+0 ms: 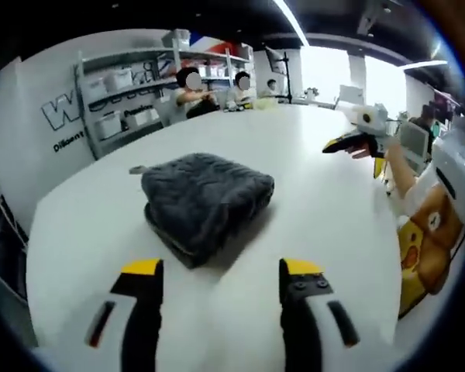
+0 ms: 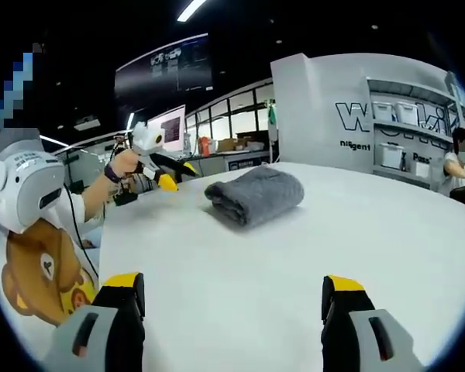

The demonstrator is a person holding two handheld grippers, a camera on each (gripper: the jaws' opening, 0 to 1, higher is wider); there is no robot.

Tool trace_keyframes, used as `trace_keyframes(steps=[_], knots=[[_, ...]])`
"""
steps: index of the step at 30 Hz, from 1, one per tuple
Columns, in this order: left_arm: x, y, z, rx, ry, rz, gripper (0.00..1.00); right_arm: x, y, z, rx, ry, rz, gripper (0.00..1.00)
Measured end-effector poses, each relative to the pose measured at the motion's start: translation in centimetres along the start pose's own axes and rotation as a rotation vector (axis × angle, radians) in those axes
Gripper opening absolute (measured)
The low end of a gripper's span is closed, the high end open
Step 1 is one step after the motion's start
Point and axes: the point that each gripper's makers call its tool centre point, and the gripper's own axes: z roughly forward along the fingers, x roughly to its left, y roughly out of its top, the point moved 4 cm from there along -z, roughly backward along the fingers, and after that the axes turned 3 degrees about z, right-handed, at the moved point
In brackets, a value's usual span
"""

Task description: Fold the towel on the table until its edges align and the towel forms a compact rectangular stack.

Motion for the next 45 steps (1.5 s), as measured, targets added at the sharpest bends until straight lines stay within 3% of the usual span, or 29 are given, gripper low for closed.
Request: trace_keyframes(steps=[6,19,30,45], knots=[[-1.0,-3.0,-2.8,0.046,0.076,-0.044,0.88,-0.3,0.3,0.4,0.024,-0.002,-0.016,0.99],[-2.7,-6.8,-6.1,0.045,0.157,-0.136,0.91,-0.6,0.8,1.0,0.042,0.013,-0.034,0.99],[-3.3,-7.6,-6.6,0.055,0.182,-0.149,0.95,-1.0,0.4,1.2,0.063,-0.009,-0.034,0.99],[-3.9,-7.1,-5.4,0.037,0.164,-0.133,0.99,-1.0,0.3,1.0,0.065,-0.019,-0.031,0.99]])
